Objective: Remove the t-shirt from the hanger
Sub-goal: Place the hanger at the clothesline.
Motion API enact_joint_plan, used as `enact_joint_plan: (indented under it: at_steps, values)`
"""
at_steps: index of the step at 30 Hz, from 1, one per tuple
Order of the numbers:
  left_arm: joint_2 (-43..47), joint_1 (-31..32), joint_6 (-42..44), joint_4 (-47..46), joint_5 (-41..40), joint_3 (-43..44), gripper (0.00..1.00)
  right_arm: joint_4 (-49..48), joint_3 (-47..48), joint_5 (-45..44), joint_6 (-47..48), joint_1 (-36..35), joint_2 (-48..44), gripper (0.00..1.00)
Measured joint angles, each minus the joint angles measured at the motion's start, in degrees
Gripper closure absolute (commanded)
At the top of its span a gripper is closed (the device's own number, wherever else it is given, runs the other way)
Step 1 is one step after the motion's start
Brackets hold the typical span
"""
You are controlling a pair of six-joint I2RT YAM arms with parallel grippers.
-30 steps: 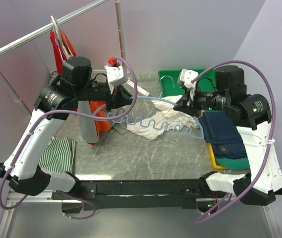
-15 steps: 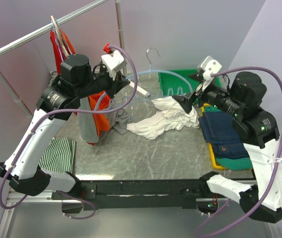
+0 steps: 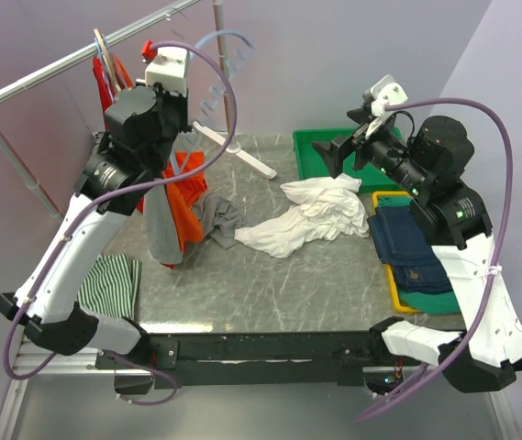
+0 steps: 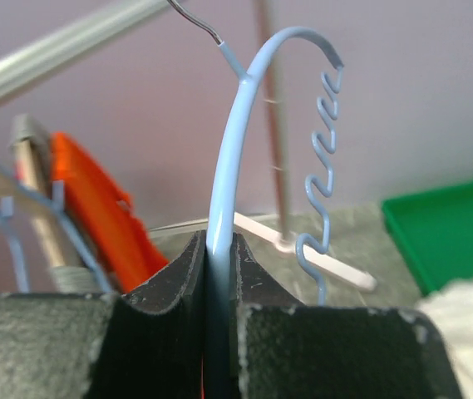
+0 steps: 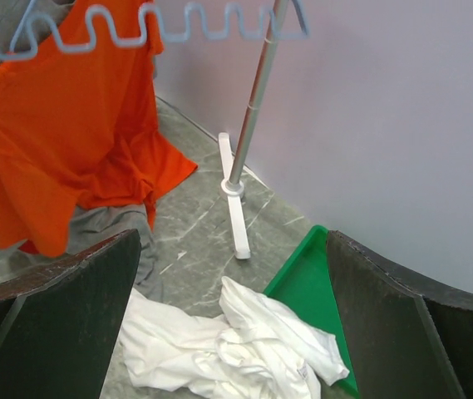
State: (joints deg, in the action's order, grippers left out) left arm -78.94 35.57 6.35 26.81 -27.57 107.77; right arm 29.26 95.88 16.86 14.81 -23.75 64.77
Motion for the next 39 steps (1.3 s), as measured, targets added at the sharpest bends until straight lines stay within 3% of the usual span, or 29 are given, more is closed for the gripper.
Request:
enact_joint_plan:
  at_steps: [6,14,20,31,35,39]
  values:
    - [-5.33,0.15,0.44,-2.67,-13.22,4.61,0.99,-0.59,0.0,0.07,-0.33,0.0,1.68,0.0]
    - [-9.57,1.25,3.32,-6.86,-22.62,5.95,0.99,-1.79,0.0,1.11,-1.29,-0.02,2.1,0.0]
    - [-8.7,1.27,1.33,-4.31,-21.73,6.05,0.99,-2.36,0.0,2.08,-1.57,-0.11,2.34,0.0]
    - [0.72,1.18,-6.12,3.85,-20.48,3.02,0.99,-3.1,0.87,2.91,-1.7,-0.59,7.37,0.0]
    - [-1.14,1.16,-5.27,2.54,-23.41,4.11,0.99,-3.1,0.87,3.15,-1.7,-1.11,7.82,0.0]
    - [-8.5,1.16,-1.97,-1.22,-29.27,7.78,0.99,-3.13,1.36,3.06,-1.6,-1.25,7.8,0.0]
